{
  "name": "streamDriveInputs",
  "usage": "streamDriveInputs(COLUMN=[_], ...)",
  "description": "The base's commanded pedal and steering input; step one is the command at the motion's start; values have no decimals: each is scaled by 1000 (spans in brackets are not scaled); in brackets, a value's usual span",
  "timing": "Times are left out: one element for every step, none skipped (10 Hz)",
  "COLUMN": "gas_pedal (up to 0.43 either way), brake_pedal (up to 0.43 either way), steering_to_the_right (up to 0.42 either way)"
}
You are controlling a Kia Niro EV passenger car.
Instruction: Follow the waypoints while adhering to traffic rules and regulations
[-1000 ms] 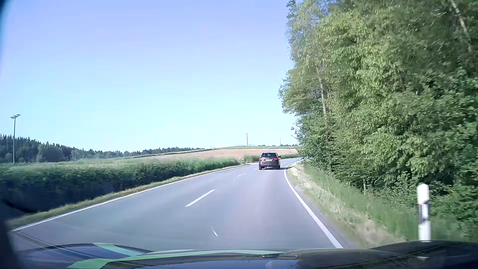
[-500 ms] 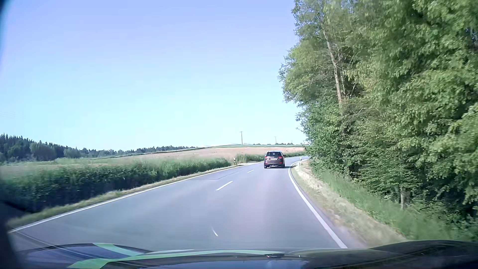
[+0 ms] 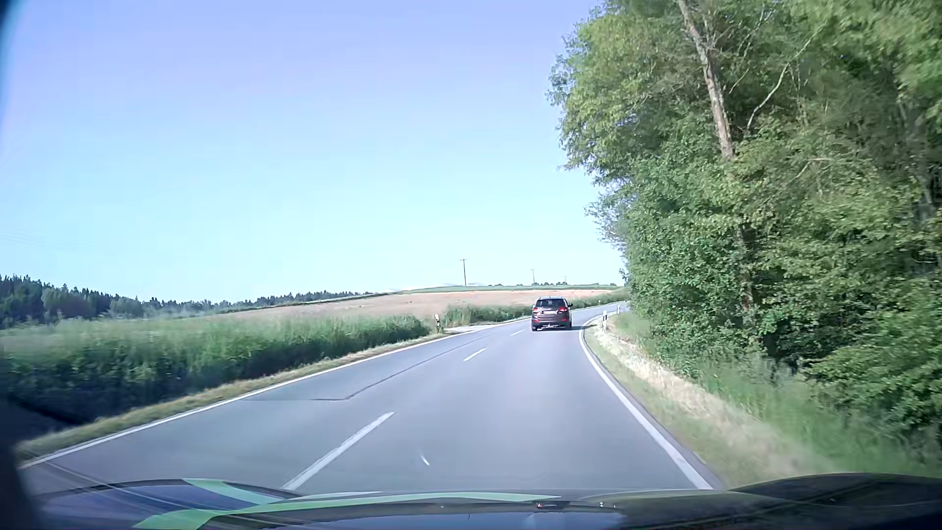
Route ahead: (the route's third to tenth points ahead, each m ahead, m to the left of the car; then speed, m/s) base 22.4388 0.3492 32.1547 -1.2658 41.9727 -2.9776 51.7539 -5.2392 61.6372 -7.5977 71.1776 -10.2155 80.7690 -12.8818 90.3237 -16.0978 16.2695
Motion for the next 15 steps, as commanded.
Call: streamDriveInputs(gas_pedal=[189,189,189,189,189,177,110,98,98,98,98,110,138,169,189], brake_pedal=[0,0,0,0,0,0,0,0,0,0,0,0,0,0,0], steering_to_the_right=[19,21,24,25,28,28,28,28,28,26,25,24,24,22,21])
